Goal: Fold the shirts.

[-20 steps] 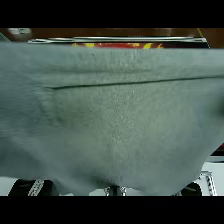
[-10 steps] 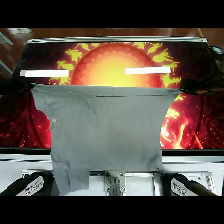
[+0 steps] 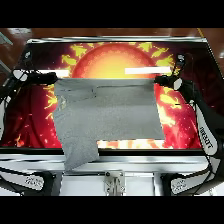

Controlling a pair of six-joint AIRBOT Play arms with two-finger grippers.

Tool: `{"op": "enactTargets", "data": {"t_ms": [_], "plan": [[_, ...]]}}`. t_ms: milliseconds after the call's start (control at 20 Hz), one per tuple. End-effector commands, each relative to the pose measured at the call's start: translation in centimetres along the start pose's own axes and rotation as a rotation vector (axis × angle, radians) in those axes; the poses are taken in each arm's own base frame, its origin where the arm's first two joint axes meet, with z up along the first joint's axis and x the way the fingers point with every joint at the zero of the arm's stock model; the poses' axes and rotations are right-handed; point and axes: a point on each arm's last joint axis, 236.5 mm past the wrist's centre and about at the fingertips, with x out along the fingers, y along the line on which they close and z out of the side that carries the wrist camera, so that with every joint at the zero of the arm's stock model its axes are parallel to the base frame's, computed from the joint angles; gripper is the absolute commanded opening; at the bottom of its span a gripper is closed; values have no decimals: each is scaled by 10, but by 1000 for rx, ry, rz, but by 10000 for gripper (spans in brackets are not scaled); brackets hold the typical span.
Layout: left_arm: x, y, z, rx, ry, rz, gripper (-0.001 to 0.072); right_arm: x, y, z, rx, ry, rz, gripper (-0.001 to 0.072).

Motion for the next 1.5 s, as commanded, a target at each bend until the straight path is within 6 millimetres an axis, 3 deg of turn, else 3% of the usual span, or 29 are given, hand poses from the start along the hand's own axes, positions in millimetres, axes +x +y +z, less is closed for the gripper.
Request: {"op": "enactTargets", "data": {"t_ms": [0, 150, 250, 350, 450, 600, 650, 700, 750, 800, 900, 1000, 1050, 1150, 1250, 1450], "plan": [[30, 5, -16, -8, 27, 4, 32, 22, -3, -14, 19, -5, -7, 61], [3, -9, -51, 123, 212, -58, 32, 5, -1, -13, 11, 39, -1, 61], [-26, 0, -77, 198, 363, -25, 32, -15, -4, -22, 17, 129, 3, 61], [-49, 17, -116, 134, 554, 42, 32, -28, -6, -61, 30, 307, 9, 61], [-65, 17, -156, 86, 742, 32, 31, -38, -5, -108, 30, 502, 18, 61], [-64, 18, -179, 13, 801, 56, 32, -41, -6, -143, 86, 637, 3, 62], [-64, 18, -182, -15, 808, 66, 41, -42, -5, -144, 107, 644, -1, 90], [-67, 18, -183, -22, 817, 67, 210, -40, -4, -140, 113, 625, 4, 284], [-73, 18, -183, -27, 830, 67, 461, -46, 0, -132, 114, 616, 16, 554], [-82, 20, -181, -42, 848, 68, 563, -55, -2, -122, 84, 612, 19, 578], [-111, 26, -175, -74, 875, 67, 562, -86, -21, -98, -6, 610, -25, 578], [-146, 36, -179, -130, 879, 78, 561, -130, -62, -88, -36, 649, -128, 578], [-163, 42, -189, -164, 876, 86, 561, -152, -82, -90, -26, 687, -153, 577], [-195, 44, -231, -244, 891, 52, 561, -182, -106, -100, 39, 742, -134, 577], [-212, 29, -275, -349, 895, -49, 558, -194, -116, -108, 148, 739, -88, 578], [-210, 19, -335, -455, 926, -60, 530, -193, -111, -123, 250, 746, -25, 578]]}}
